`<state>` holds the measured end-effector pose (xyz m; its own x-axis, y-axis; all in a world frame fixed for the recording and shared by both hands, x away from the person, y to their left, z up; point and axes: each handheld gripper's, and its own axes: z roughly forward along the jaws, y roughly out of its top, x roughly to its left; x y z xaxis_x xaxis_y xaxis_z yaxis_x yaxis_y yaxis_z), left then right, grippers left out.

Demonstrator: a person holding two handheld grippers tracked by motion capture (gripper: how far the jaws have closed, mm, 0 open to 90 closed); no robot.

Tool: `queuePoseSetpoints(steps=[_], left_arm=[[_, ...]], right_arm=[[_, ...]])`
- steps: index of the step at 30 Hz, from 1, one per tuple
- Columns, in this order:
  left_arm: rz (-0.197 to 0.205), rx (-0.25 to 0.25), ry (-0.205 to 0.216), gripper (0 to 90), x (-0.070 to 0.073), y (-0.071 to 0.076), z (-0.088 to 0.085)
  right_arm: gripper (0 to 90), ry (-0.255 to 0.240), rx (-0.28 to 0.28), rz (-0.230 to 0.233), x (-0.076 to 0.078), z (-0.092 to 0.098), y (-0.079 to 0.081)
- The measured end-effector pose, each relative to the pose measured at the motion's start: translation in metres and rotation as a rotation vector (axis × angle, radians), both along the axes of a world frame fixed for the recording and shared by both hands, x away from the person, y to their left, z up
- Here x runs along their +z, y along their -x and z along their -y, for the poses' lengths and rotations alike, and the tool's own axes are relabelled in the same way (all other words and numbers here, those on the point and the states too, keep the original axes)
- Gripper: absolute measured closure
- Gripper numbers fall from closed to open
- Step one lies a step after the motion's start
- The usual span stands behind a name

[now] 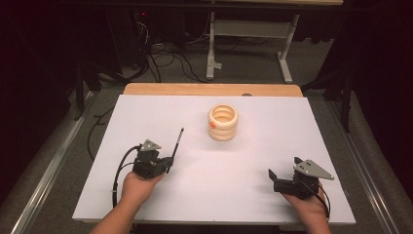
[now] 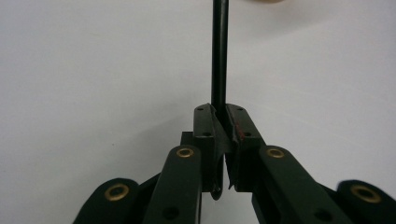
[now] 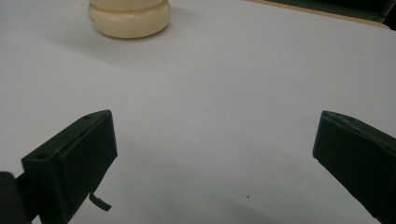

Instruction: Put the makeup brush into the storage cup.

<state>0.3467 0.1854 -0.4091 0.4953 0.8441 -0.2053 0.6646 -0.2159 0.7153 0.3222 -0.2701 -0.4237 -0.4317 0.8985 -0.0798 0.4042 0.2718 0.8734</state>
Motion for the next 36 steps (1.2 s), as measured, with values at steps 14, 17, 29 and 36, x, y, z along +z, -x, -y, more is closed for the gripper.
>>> queuePoseSetpoints(steps=[14, 17, 29, 36], left_arm=[[0.13, 0.034, 0.069, 83.4, -0.011, 0.011, 0.001], [0.164, 0.042, 0.098, 83.4, -0.014, 0.013, 0.003], [0.259, -0.01, 0.187, 83.4, -0.028, 0.019, 0.007], [0.305, -0.019, 0.213, 83.4, -0.026, 0.021, 0.008]], right_arm=[[1.3, -0.007, 0.022, 0.025, 0.0, -0.003, 0.002], [1.3, -0.011, 0.025, 0.034, 0.001, -0.004, 0.002], [1.3, -0.023, 0.034, 0.059, -0.002, -0.007, 0.004], [1.3, -0.032, 0.032, 0.07, -0.002, -0.009, 0.005]])
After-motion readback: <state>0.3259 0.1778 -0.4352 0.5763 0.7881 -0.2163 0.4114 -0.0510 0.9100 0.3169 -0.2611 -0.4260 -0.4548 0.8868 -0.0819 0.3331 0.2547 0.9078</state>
